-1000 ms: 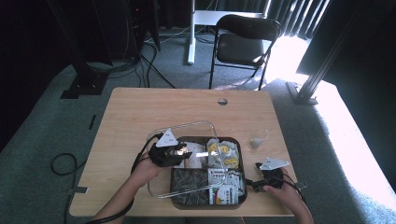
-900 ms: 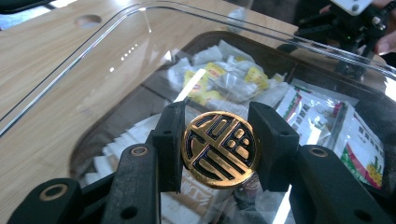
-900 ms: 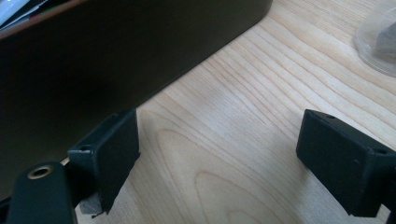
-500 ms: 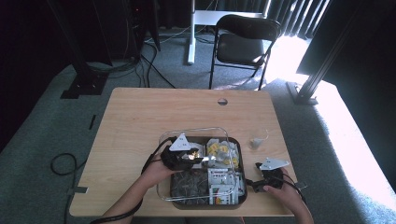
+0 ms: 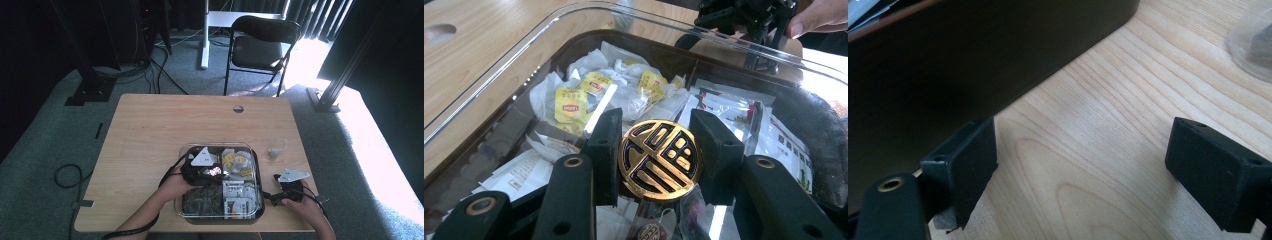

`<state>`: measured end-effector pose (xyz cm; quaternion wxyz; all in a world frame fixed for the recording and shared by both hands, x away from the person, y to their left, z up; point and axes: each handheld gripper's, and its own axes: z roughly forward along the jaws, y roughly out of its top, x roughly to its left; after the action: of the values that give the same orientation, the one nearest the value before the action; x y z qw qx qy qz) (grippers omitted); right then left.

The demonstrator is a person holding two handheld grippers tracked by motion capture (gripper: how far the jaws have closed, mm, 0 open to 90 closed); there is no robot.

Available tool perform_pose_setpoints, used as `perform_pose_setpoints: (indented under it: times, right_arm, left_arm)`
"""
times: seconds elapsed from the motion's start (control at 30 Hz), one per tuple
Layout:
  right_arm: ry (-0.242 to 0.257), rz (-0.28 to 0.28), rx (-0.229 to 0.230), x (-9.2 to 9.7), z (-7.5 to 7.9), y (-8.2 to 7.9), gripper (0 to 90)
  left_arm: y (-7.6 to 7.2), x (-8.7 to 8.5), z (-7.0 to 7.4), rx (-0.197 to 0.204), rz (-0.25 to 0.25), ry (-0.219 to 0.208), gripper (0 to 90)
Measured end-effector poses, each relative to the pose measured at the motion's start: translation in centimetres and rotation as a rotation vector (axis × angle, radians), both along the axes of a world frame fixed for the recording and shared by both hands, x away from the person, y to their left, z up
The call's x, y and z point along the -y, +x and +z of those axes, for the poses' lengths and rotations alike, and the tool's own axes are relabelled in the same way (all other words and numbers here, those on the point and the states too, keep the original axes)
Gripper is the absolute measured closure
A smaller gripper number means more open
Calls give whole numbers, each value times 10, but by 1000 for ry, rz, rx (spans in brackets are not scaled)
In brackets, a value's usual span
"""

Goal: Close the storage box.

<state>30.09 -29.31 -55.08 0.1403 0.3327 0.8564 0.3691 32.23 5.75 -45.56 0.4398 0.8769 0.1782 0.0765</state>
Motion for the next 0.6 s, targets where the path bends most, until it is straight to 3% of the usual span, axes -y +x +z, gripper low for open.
perform_pose_setpoints:
  times: [0.4, 0.6]
  right_arm:
    - [1, 0, 0, 0, 0, 0, 126]
    - [2, 0, 0, 0, 0, 0, 126]
  left_arm:
    - [3, 13, -16, -14, -21, 41, 588]
    - [5, 20, -16, -11, -26, 51, 588]
